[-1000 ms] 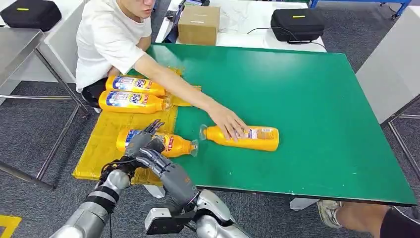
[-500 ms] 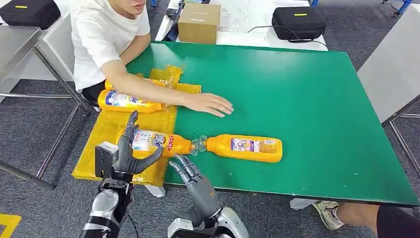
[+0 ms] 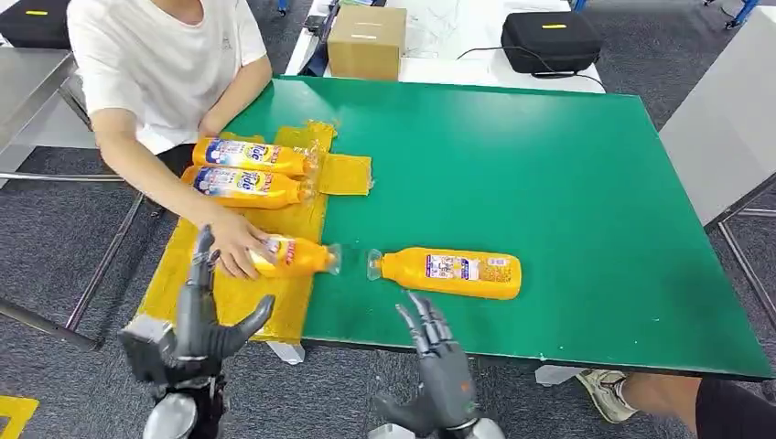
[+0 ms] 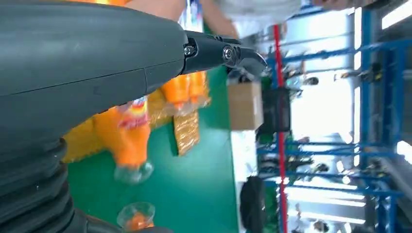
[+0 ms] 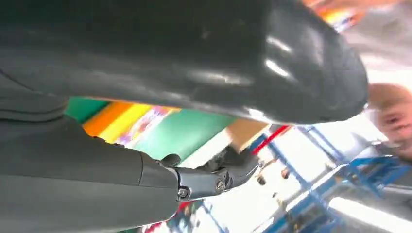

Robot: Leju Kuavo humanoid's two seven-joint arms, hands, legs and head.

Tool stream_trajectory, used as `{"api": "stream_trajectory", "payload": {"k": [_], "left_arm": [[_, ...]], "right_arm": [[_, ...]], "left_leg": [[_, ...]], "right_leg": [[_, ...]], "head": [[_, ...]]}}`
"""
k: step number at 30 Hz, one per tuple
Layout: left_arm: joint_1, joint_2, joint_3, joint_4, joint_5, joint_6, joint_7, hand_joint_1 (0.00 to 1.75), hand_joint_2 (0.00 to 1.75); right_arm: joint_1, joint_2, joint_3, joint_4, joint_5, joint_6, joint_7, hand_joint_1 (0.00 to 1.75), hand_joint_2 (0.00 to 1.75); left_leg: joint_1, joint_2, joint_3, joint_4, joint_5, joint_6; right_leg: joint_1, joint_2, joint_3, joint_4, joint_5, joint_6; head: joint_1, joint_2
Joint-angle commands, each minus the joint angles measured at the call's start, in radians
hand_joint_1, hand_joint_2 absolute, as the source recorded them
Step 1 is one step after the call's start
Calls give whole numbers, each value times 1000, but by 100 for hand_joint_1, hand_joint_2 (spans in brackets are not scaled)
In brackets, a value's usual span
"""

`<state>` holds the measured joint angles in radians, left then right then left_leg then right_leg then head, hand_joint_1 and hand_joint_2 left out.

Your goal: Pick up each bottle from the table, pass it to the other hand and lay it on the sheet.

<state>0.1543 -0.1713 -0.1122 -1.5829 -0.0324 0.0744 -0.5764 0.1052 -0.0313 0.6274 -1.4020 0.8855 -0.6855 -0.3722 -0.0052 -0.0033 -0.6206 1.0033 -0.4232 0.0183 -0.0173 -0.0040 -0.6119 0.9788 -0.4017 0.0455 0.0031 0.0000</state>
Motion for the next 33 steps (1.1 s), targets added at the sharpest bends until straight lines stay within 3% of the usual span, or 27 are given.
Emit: {"api": "stream_trajectory", "payload": {"k": [1, 3, 10, 22, 33], "left_arm": [[110, -10, 24, -172, -19, 15, -12, 0, 175], [128, -4, 15, -188, -19, 3, -16, 0, 175], [145, 21, -22, -198, -9, -12, -7, 0, 175], [63, 49, -120, -117, 24, -65, 1, 0, 175], [34, 43, -112, -97, 33, -82, 8, 0, 175]], "right_arm": [[28, -107, -184, -37, 18, 29, 27, 0, 0], [27, -114, -244, -1, 28, 57, 67, 0, 0], [-73, -98, -376, 176, 13, 134, -3, 0, 0], [-357, -71, -353, 489, 26, 217, -4, 0, 0], [-502, -38, -314, 716, 101, 216, 62, 0, 0]], "left_leg": [[1, 0, 5, 1, -3, -1], [0, 0, 4, 0, -2, 0], [0, 1, 5, -1, -2, 0], [0, 2, 5, -1, 0, 0], [1, 4, 8, -1, -1, 0]], "right_leg": [[1, 0, 6, 0, -3, -1], [0, 0, 4, 0, -2, -1], [1, 1, 5, -2, -1, -1], [0, 2, 5, -1, 1, -1], [1, 4, 8, -1, 0, -2]], "head": [[0, 0], [0, 0], [0, 0], [0, 0], [0, 0]]}}
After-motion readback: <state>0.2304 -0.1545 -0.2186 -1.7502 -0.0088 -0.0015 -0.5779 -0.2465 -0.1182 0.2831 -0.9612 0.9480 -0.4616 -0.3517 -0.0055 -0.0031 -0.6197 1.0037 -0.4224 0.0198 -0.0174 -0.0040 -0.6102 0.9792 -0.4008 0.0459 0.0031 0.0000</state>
